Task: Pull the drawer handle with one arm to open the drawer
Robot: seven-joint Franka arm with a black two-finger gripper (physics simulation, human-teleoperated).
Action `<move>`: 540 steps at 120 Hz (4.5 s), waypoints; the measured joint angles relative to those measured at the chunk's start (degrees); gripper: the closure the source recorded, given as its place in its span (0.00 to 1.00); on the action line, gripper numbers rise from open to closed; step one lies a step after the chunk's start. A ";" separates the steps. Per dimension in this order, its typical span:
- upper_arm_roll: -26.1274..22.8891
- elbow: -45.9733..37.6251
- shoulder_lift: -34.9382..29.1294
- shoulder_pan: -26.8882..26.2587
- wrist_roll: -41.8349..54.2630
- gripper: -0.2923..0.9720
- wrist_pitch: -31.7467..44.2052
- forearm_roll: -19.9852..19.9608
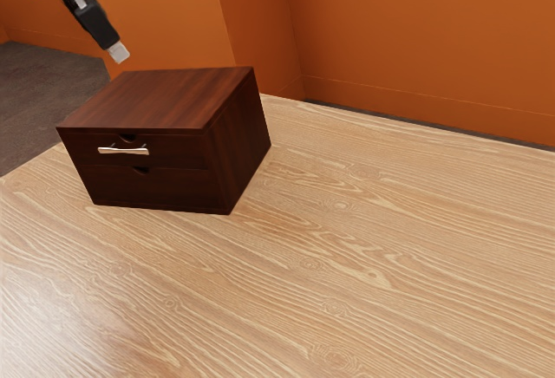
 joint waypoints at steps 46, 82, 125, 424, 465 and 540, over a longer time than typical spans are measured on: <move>5.40 -7.29 5.33 2.41 23.37 0.23 4.70 -1.70; 8.25 -17.80 5.59 5.40 35.39 0.24 19.43 -7.07; 8.36 -24.13 7.75 8.07 45.86 0.32 35.17 -10.62; 8.15 -44.09 0.73 7.42 56.78 0.61 52.97 -9.40; 8.31 -42.91 1.64 7.62 56.68 0.61 52.93 -9.58; 9.37 -43.28 1.11 8.05 56.14 0.82 52.90 -9.82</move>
